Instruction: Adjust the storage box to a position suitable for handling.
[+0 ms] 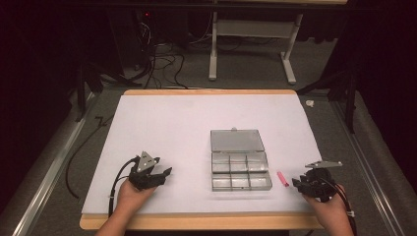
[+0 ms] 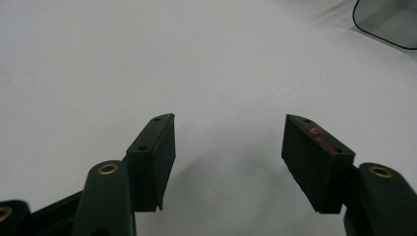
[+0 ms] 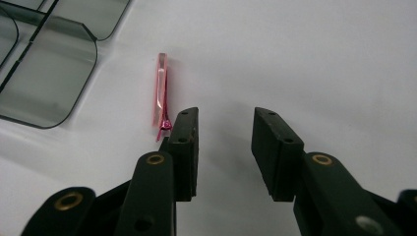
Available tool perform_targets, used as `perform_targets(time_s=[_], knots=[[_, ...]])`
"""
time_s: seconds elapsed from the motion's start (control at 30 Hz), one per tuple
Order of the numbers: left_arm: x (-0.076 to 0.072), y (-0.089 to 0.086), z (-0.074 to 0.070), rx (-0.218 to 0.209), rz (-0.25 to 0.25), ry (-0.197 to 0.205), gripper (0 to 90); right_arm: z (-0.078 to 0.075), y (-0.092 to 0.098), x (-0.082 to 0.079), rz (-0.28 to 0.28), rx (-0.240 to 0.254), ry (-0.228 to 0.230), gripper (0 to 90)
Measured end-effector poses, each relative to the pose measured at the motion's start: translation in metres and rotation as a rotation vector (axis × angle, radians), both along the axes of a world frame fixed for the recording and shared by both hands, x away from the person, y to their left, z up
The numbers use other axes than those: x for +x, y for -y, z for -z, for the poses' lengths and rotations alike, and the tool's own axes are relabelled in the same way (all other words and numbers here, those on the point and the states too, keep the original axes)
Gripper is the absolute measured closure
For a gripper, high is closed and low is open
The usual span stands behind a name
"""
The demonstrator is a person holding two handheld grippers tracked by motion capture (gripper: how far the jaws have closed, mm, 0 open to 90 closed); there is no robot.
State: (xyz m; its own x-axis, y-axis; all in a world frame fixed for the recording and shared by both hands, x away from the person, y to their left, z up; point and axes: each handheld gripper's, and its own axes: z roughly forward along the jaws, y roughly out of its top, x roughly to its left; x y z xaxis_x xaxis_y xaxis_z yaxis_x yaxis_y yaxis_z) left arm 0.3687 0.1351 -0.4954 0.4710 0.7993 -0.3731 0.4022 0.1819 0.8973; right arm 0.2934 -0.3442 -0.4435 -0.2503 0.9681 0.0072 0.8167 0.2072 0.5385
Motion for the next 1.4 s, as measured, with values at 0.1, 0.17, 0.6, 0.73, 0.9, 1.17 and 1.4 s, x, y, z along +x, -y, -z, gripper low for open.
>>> perform_targets(time_s=[0.1,0.17,0.6,0.73,0.9,1.17,1.4], knots=[[0.0,0.0,0.0,0.005,0.002,0.004,37.9,-0.002,-0.001,0.001,-0.01,-0.005,-0.02,63.1],[-0.001,0.0,0.0,0.005,0.003,0.004,37.8,-0.002,-0.001,0.002,-0.018,-0.004,-0.034,62.9],[-0.001,0.0,0.0,0.012,0.005,0.001,37.0,-0.006,-0.005,0.005,-0.055,-0.008,-0.11,61.8],[-0.001,0.0,0.0,0.012,0.005,0.001,36.6,-0.006,-0.009,0.005,-0.074,-0.02,-0.134,60.4],[-0.001,0.0,0.0,0.006,0.005,0.003,36.1,-0.006,-0.013,0.007,-0.101,-0.036,-0.164,58.1],[-0.001,0.0,0.0,0.007,0.007,0.001,36.1,-0.01,-0.026,0.013,-0.152,-0.086,-0.206,54.1],[-0.001,0.0,0.0,0.01,0.009,0.0,36.1,-0.012,-0.034,0.019,-0.162,-0.102,-0.225,53.0]])
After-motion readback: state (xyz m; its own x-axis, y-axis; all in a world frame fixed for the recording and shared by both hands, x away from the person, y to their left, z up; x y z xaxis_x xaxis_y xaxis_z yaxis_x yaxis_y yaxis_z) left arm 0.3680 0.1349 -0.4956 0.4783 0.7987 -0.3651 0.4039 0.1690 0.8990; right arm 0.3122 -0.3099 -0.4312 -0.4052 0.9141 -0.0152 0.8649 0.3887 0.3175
